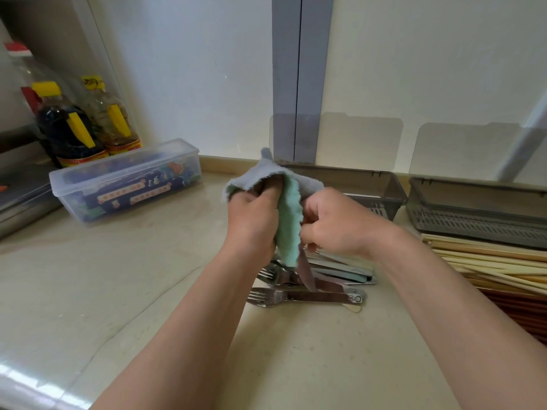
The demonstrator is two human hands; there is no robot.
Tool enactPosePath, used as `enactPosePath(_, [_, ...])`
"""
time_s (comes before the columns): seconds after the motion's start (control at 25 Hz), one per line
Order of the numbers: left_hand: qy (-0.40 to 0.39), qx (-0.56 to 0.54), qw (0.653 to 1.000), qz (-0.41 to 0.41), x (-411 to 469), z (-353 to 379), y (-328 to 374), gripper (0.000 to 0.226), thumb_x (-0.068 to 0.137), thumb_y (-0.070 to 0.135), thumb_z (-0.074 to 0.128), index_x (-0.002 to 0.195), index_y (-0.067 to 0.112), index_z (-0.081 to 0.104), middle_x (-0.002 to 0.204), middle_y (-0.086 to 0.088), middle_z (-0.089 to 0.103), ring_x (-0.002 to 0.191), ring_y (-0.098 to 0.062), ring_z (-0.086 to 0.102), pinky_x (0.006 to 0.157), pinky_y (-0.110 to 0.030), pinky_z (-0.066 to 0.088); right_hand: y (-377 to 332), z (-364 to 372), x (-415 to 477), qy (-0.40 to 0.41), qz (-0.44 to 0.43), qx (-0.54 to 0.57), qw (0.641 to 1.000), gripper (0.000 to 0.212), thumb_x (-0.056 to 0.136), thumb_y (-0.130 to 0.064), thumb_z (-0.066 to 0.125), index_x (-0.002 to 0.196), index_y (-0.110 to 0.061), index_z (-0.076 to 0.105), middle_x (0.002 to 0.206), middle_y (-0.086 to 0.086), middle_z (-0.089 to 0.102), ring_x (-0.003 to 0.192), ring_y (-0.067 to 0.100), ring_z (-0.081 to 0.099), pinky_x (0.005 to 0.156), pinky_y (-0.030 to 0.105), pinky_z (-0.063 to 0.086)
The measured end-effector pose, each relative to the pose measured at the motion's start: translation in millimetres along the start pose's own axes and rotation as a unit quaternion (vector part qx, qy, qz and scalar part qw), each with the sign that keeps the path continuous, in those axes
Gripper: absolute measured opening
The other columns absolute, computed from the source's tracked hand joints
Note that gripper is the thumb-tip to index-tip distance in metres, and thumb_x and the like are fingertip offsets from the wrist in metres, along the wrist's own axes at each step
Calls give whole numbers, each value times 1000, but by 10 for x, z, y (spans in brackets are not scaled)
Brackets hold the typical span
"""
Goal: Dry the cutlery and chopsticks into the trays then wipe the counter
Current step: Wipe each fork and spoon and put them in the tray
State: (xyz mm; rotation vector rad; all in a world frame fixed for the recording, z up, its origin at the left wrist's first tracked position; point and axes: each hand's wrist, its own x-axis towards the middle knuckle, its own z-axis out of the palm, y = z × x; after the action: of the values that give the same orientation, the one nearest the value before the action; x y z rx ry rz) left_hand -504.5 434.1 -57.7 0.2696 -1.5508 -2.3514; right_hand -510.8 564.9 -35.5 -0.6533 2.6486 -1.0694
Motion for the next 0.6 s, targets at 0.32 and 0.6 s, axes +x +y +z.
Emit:
enactPosePath(0.32, [-26,10,999,-37,-58,16,-8,14,97,8,61,87,9,71,80,-9,76,78,-27,74,78,-48,61,-56,-231,-102,-46,23,-74,996,16,90,-15,69,77,-8,75,72,-2,76,62,12,69,57,23,52])
enactPosePath(0.6, [-164,149,974,-51,-186,-8,39,18,96,10,60,83,7,71,79,-16,70,74,-29,67,71,-42,55,50,-567,-107,168,21,151,974,21,100,-23,60,88,-9,71,71,6,65,51,16,56,42,28,38])
